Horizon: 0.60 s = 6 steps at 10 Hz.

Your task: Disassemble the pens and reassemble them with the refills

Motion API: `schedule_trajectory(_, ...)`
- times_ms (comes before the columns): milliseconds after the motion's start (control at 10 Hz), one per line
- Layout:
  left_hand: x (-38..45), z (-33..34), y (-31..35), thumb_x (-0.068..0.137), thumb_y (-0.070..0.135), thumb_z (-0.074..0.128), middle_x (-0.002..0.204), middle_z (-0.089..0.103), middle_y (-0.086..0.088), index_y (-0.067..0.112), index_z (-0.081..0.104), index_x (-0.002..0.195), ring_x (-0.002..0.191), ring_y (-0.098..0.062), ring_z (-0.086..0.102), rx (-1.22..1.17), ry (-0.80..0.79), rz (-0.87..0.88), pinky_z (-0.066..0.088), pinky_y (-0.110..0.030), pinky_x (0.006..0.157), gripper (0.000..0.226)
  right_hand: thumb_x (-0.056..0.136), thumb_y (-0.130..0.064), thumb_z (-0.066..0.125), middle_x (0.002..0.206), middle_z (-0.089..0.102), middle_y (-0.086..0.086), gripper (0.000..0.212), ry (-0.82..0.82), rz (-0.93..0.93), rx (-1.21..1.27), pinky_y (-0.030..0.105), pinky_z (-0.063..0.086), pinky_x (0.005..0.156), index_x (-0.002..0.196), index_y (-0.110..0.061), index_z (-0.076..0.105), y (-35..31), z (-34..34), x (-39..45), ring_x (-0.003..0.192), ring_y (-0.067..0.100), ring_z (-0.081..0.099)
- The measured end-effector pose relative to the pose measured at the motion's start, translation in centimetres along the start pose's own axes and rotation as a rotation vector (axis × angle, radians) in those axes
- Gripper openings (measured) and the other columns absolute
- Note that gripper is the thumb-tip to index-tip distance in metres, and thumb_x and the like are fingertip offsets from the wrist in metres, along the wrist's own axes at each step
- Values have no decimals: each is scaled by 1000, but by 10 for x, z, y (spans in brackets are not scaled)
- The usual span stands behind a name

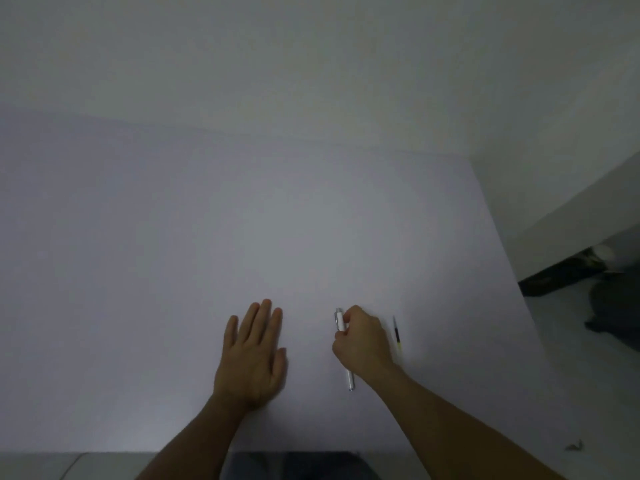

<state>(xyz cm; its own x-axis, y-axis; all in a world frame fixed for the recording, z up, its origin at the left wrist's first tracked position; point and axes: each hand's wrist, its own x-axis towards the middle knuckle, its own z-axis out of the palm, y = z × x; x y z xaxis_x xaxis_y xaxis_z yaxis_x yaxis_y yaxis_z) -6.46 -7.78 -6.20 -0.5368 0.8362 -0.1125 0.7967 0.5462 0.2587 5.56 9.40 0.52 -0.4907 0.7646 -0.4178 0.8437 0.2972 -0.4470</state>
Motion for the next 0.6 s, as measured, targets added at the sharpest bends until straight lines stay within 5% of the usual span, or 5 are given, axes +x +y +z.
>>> schedule_trajectory(300,-1,-2,-2,90,50,34,163,7,-4,21,15,154,150,-20,-2,-16,-1,-6,6,-52,121,72,84,-22,64,97,67,7,19,33,11,-126,26,40,60,100,-13,58,-5,3,-3,75,24,62)
schedule_trajectory(400,-1,-5,-2,90,50,33,163,9,-5,20,17,153,150,-22,1,-45,-7,-10,8,-53,121,72,83,-24,66,94,71,7,22,66,27,-91,27,48,60,101,-12,61,-5,1,-7,72,22,63)
schedule_trajectory(600,-2,-18,-9,91,42,34,163,13,-8,17,21,153,150,-25,6,-66,-50,77,7,-49,122,68,85,-26,61,108,71,11,41,95,43,-56,36,54,86,123,-11,59,3,-11,-27,97,28,66)
